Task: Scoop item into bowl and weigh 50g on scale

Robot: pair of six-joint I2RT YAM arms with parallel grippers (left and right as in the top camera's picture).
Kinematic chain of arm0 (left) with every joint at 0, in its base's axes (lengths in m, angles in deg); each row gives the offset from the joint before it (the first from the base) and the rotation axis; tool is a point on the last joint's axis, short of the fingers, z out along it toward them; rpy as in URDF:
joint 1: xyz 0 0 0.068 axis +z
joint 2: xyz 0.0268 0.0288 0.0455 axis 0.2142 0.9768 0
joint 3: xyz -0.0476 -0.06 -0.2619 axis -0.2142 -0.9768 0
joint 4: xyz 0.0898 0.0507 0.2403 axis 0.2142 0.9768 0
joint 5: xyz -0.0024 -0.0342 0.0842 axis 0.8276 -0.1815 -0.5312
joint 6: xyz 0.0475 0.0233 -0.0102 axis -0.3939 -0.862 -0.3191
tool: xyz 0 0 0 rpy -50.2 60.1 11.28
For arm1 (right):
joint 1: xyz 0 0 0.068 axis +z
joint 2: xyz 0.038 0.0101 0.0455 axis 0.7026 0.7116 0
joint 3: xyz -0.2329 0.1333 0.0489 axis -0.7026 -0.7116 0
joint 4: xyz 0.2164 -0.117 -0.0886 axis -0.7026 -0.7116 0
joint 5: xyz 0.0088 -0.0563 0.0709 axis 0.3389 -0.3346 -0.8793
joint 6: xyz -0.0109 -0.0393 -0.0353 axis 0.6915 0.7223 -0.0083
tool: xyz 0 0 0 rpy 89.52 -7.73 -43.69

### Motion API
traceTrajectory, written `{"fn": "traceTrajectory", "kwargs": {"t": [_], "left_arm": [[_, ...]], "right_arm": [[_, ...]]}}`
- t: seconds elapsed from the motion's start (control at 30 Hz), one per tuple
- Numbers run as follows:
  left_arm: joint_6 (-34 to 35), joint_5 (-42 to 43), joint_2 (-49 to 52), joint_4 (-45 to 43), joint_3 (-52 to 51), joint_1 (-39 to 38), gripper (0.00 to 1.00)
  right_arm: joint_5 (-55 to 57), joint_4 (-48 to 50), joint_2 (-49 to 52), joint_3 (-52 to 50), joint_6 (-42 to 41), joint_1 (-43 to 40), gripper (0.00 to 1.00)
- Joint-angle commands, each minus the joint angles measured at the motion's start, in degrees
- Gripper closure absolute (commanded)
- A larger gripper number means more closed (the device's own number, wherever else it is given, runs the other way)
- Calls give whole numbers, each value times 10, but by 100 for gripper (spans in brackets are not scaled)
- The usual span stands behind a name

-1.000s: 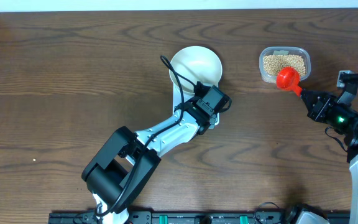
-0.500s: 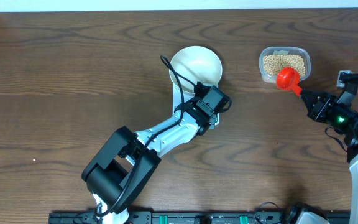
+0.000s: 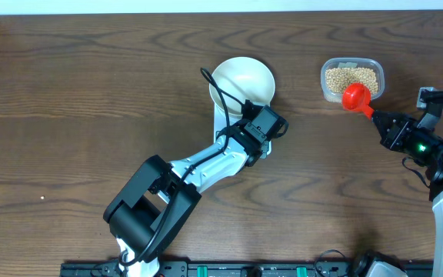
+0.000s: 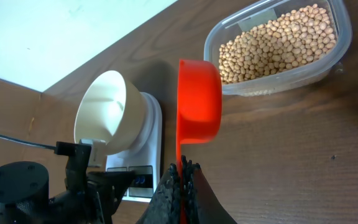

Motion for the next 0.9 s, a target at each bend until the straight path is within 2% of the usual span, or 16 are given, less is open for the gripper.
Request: {"fn": "traceTrajectory", "kwargs": {"t": [0.0,0.37,0.7,0.87], "left_arm": [[-3,19,81,22,-42,11,93],[-5,18,74,66,-33,11,93],[-15,19,81,66,-33,11,93],[-42,23,89,67,-34,7,93]], "right_arm": [[0,-1,2,3,12,-3,99],[0,-1,2,3,13,-3,99],[0,-1,2,3,13,-3,99],[0,-1,2,3,12,-3,99]]}}
